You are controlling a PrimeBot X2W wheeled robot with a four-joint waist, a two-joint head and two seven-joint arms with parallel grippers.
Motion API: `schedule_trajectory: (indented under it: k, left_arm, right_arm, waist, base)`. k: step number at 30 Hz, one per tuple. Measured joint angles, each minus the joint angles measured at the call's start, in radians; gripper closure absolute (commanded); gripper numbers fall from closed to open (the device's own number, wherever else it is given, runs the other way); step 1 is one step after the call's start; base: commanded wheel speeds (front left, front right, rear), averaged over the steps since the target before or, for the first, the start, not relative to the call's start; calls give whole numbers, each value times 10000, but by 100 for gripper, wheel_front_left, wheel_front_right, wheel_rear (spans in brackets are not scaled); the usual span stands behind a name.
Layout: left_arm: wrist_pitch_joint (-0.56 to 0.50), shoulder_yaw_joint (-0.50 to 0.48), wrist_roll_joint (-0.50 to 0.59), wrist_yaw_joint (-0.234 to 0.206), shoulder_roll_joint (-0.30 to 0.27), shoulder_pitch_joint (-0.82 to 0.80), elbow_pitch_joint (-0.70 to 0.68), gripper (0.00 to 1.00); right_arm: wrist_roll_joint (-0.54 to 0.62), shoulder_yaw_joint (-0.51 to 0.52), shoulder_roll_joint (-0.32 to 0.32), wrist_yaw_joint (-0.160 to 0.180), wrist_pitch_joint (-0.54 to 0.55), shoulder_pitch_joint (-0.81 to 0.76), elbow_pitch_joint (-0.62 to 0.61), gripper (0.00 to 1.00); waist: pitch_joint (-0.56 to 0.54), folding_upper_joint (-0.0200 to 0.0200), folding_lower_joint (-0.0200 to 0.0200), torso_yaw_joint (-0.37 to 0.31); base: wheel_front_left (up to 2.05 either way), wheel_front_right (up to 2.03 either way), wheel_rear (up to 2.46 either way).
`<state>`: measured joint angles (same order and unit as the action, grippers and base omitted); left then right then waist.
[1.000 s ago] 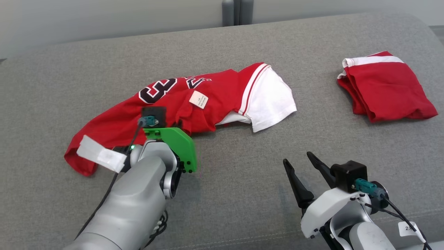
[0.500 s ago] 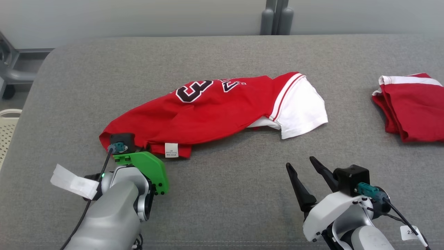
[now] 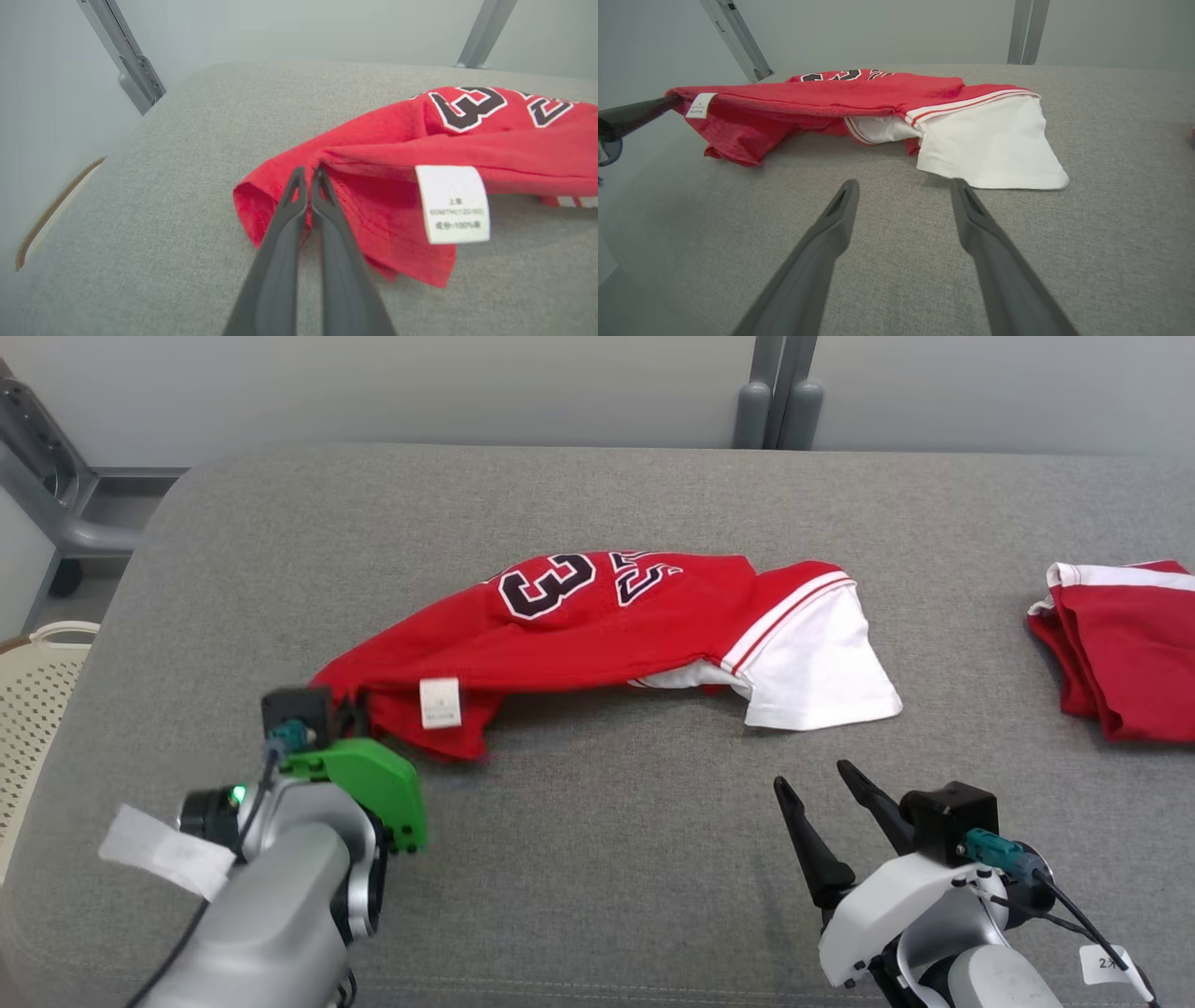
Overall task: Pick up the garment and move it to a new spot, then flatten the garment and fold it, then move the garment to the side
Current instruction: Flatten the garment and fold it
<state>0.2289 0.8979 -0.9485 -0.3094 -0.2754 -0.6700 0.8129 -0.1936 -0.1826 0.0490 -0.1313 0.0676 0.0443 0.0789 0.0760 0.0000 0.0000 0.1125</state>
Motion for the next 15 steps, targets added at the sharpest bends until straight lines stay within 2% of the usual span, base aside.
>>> schedule_trajectory:
  k: [3,4,5,6,7,11,15]
  left_arm:
    - [-552,280,-82,-127,-59,774,-658,100]
    - [-732,382,-119,-169,-75,965,-886,96]
    - [-890,460,-144,-209,-86,1153,-1101,85]
    - [-999,506,-190,-267,-98,1334,-1329,58]
    - [-1087,575,-194,-355,-146,1476,-1496,0]
    - [-1244,523,-418,-548,-324,1914,-2257,0]
    - [-815,146,-598,-706,-608,2340,-3083,0]
  right_arm:
    - [19,58,0,0,12,-5,-8,0]
    - [25,77,0,0,12,-13,-13,0]
    - [33,92,2,0,13,-26,-13,0]
    - [35,90,2,0,23,-35,-13,0]
    - [36,77,0,0,29,-35,-13,0]
    - [38,36,0,0,58,-38,15,0]
    - [48,234,-6,0,54,-124,65,0]
  waist:
    - [5,0,0,42]
    - [2,0,0,66]
    - [-4,0,0,95]
    - [-14,0,0,124]
    - [-27,0,0,154]
    - [-140,0,0,229]
    - [-330,0,0,267]
  base:
    - [0,0,0]
    - [0,0,0]
    - [0,0,0]
    - [0,0,0]
    - [0,0,0]
    - [0,0,0]
    - [0,0,0]
